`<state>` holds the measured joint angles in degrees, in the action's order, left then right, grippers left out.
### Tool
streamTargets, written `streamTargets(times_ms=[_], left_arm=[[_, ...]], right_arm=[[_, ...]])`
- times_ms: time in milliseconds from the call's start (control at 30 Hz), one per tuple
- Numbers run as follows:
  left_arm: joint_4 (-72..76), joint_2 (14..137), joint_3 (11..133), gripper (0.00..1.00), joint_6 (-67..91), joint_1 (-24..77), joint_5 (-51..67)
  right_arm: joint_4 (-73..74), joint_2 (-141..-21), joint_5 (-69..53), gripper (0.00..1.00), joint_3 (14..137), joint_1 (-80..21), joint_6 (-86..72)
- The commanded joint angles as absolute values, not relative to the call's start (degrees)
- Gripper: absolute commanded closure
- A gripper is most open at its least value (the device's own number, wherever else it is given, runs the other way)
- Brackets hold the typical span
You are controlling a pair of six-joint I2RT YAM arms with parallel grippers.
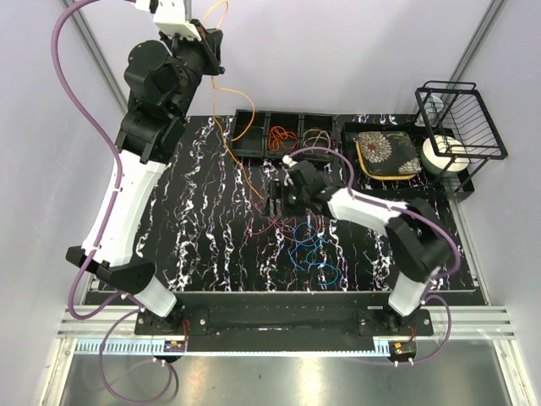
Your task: Untangle the cables
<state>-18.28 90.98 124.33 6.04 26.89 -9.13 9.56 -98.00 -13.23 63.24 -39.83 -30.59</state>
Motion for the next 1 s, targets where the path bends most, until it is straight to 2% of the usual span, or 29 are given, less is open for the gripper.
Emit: streamTargets(times_ms=[0,200,267,300,333,433,467,500,733,967], left_arm=[[-15.38,89.82,124.63,1.0,6.42,26.63,-8.62],[-14.51,88.95,122.79,1.0,6.59,26.63,-8.26],[-14.15,88.68,121.91,1.0,6.77,26.54,-8.26],[-13.8,88.33,121.73,1.0,6.77,26.54,-8.17],[-13.71,88.33,121.38,1.0,6.77,26.63,-8.17],[-13.62,88.24,121.46,1.0,6.42,26.63,-8.44],[-13.62,88.33,121.38,1.0,6.24,26.54,-8.44],[-13.71,88.42,121.64,1.0,5.81,26.63,-8.79],[-14.59,90.26,123.66,1.0,0.89,26.46,-12.39],[-14.94,97.45,130.85,1.0,-4.39,25.4,-16.43]], right_arm=[[5.36,-104.31,-15.21,0.19,70.22,-40.43,-27.77],[5.98,-110.91,-13.63,0.2,74.62,-41.04,-27.77],[6.06,-111.79,-12.66,0.3,74.97,-41.05,-27.95],[6.33,-112.75,-12.4,0.36,74.97,-41.04,-28.04],[6.33,-113.2,-12.13,0.55,74.97,-41.04,-28.04],[6.5,-113.82,-12.04,0.79,74.01,-41.22,-28.12],[6.5,-113.47,-11.52,0.94,73.48,-41.13,-28.39],[6.76,-112.42,-11.08,0.99,72.87,-41.22,-28.65],[13.96,-102.93,-3.19,1.0,65.15,-41.04,-28.12],[18.98,-94.76,1.49,1.0,55.12,-39.29,-30.76]])
